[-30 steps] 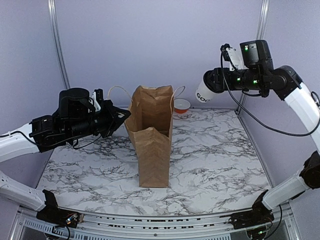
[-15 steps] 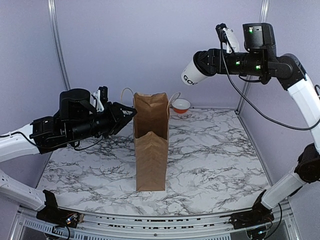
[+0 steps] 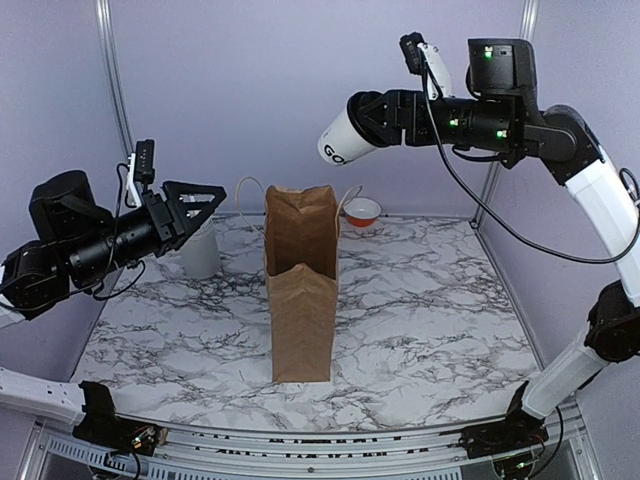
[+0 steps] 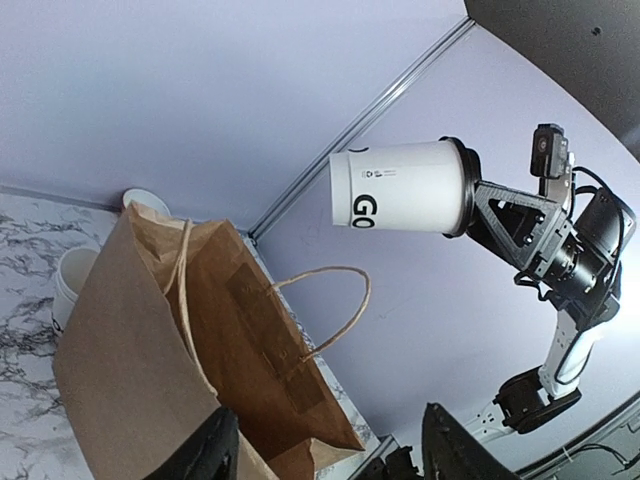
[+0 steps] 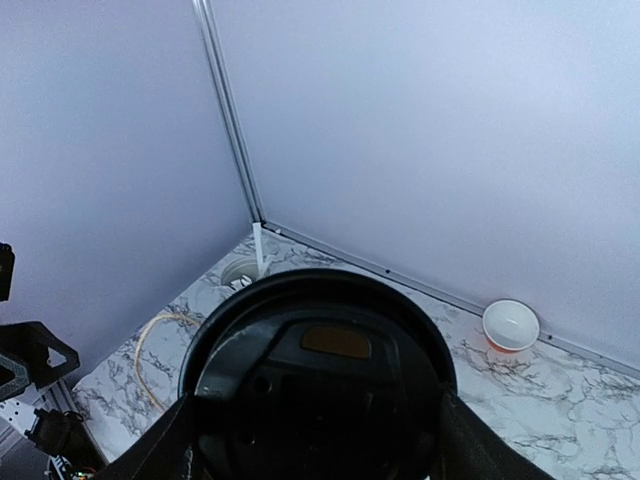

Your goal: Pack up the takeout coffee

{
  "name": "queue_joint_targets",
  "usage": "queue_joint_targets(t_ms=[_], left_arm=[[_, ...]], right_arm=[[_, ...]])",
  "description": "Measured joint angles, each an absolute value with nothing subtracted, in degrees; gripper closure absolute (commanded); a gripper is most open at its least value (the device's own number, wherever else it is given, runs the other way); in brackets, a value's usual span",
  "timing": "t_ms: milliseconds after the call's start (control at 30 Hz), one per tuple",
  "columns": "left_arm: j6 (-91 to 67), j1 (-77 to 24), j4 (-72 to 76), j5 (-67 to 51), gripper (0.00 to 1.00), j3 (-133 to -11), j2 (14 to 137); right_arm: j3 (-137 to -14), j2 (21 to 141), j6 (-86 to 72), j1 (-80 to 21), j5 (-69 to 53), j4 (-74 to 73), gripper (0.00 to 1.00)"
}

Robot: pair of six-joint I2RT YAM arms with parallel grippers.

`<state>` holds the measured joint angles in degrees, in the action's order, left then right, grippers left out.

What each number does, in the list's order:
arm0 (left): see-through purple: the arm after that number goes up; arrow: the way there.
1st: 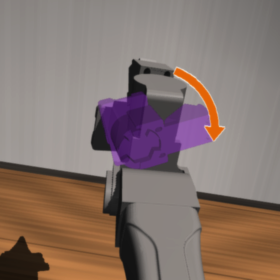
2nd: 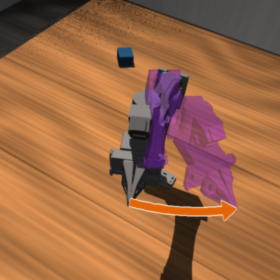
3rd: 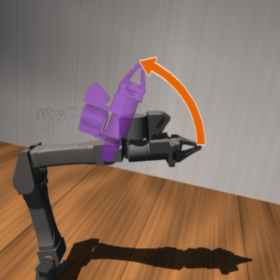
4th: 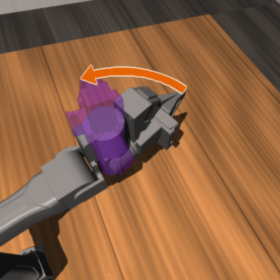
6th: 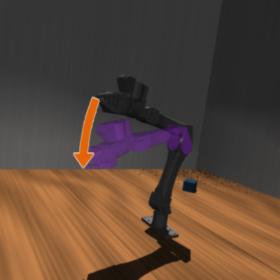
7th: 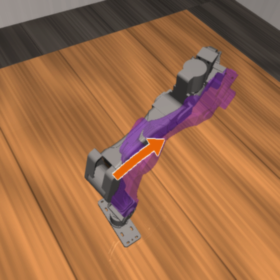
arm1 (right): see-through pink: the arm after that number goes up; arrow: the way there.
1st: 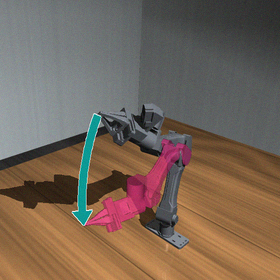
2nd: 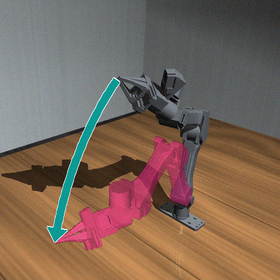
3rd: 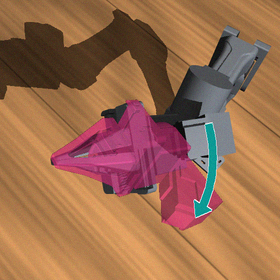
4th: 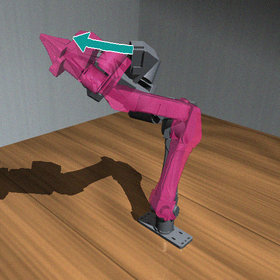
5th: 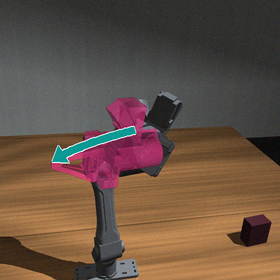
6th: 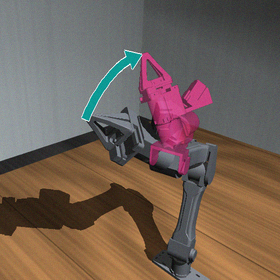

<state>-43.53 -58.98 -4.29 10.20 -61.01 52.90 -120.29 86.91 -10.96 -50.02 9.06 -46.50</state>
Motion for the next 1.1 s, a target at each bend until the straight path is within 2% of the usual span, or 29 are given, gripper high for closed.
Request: queue_joint_targets(t_ms=[333,500,833,1100], left_arm=[[-41.6,-59.0,-13.5,22.3,0.41,-51.5,39.6],[-44.6,-59.0,-18.3,24.5,0.41,-45.6,39.4],[-45.6,-59.0,-18.2,17.8,0.48,-37.5,53.7],[-43.9,-59.8,-9.5,7.6,0.53,-35.5,65.7]], right_arm=[[-123.2,91.5,-10.2,-58.5,9.4,-43.4,0.33],[-123.2,94.8,-11.1,-61.6,12.3,-44.7,0.33],[-123.2,99.5,-15.9,-62.3,15.9,-51.6,0.33],[-123.3,100.4,-16.4,-62.3,17.1,-56.7,0.32]])
